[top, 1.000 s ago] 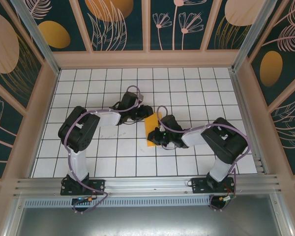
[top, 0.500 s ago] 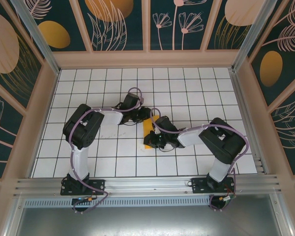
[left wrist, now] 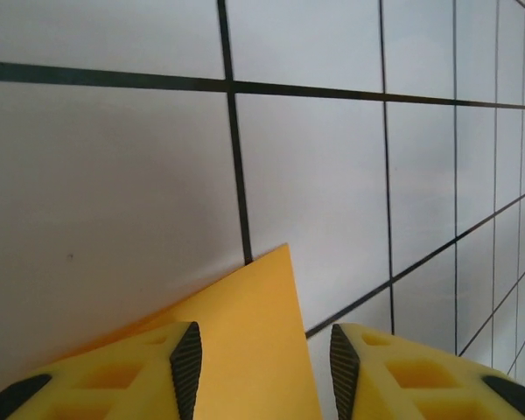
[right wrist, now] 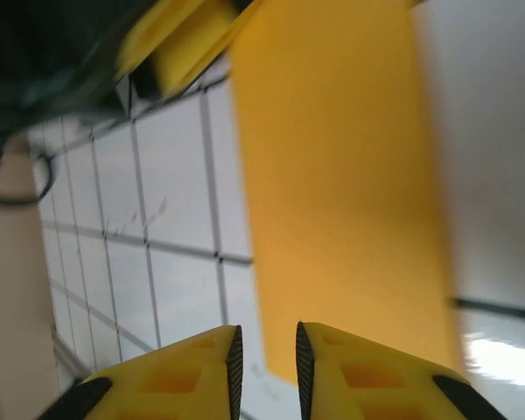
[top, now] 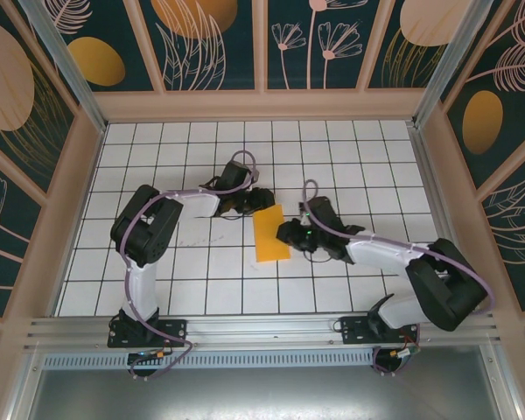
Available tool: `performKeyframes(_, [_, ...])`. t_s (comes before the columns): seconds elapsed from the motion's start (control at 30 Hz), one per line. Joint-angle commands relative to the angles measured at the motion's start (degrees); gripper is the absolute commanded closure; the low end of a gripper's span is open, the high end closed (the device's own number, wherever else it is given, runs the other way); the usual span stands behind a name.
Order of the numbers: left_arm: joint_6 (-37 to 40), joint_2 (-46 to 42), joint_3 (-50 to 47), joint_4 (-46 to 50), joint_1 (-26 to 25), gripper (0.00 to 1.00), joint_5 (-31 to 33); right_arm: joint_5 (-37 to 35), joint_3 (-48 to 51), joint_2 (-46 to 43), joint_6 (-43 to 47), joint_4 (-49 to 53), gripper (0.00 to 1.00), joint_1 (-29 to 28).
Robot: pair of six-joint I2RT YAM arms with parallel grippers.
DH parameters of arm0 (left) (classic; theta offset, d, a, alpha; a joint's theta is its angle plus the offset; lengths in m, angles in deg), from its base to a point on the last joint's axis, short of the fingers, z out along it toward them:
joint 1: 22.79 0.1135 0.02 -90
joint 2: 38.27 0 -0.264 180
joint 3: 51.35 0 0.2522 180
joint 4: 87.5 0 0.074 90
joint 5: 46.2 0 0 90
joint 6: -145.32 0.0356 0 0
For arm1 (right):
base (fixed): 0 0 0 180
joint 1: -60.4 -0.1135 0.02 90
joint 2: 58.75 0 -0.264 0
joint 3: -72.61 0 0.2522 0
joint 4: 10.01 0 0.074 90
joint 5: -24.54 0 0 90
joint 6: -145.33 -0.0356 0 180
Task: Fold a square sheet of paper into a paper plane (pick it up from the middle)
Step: Move the paper to the center of the table.
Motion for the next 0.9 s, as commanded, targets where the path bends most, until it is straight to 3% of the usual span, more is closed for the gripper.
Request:
performKeyframes(0.0, [2.43,-6.10,0.51,1.50,0.17,0.54,-0.69,2.31,1.92,0.25,2.07,0.21,0.72,3.57])
performKeyframes(0.23, [1.24,-8.93,-4.57,0.62,0.17,0.58,0.45,5.62,0.19,3.92,4.47,-0.77,0.66,4.96])
performKeyframes(0.47, [0.24,-4.89,-5.57,-0.77,0.17,0.64,1.26,6.59,-1.21,6.97,5.04,-1.42,0.64,6.54])
performKeyframes(0.87, [0.92,0.09,-6.15,-0.64,0.17,0.66,3.41,8.67,-2.74,10.46,5.07,-2.78,0.64,6.43])
